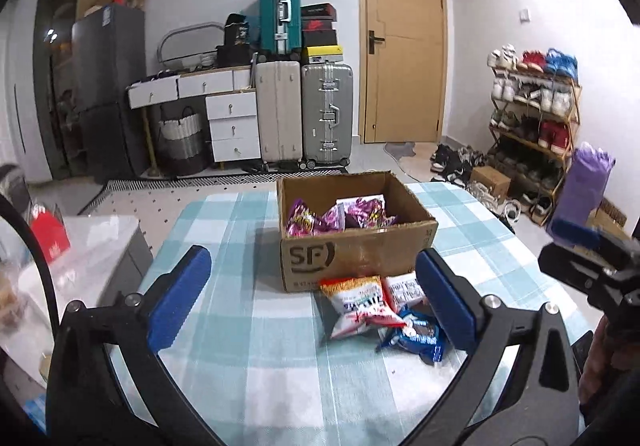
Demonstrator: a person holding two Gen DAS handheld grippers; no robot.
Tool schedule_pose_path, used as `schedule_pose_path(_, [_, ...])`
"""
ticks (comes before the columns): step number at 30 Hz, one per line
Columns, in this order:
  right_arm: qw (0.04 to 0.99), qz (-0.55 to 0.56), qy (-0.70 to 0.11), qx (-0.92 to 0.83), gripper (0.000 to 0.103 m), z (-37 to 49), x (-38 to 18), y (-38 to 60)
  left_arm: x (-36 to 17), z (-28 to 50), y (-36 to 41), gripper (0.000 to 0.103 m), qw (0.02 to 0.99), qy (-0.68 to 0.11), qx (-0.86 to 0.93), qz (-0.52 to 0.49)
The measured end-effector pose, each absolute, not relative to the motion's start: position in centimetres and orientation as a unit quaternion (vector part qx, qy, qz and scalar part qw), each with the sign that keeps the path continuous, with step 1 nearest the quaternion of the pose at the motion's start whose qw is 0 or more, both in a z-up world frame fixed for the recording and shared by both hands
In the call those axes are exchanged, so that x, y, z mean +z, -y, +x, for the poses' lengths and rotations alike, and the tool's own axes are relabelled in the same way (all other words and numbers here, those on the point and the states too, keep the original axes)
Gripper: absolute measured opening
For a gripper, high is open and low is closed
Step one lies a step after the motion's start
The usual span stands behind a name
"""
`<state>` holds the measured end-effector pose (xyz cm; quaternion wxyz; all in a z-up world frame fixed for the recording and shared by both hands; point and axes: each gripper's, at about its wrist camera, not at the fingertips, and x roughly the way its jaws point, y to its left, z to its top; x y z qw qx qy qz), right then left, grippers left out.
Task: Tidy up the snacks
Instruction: 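Withdraw both tools from the box toward the remaining snack packs, then grasp a white noodle-snack bag with right tool while left tool grasps another white bag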
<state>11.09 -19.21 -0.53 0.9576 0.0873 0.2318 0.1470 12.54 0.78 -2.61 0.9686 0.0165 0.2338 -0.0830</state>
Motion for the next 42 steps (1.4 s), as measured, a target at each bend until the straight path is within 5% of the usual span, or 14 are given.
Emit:
schedule_pose_path(17, [0.945, 0.09, -0.295, 0.111, 0.101, 9.7, -9.5, 19.0, -14.5, 13.2, -1.7, 0.102, 0.952, -0.299, -0.068, 0.0])
schedule_pose_path(39, [0.895, 0.137, -0.411, 0.109, 0.101, 21.0, -15.0, 21.5, -15.8, 14.2, 0.3, 0.102, 0.948, -0.308, -0.076, 0.039])
schedule_pose_path(42, [0.885, 0.142, -0.427, 0.12, 0.094, 22.1, -15.7, 21.4, -15.9, 14.4, 0.0, 0.102, 0.946, -0.312, -0.078, 0.031])
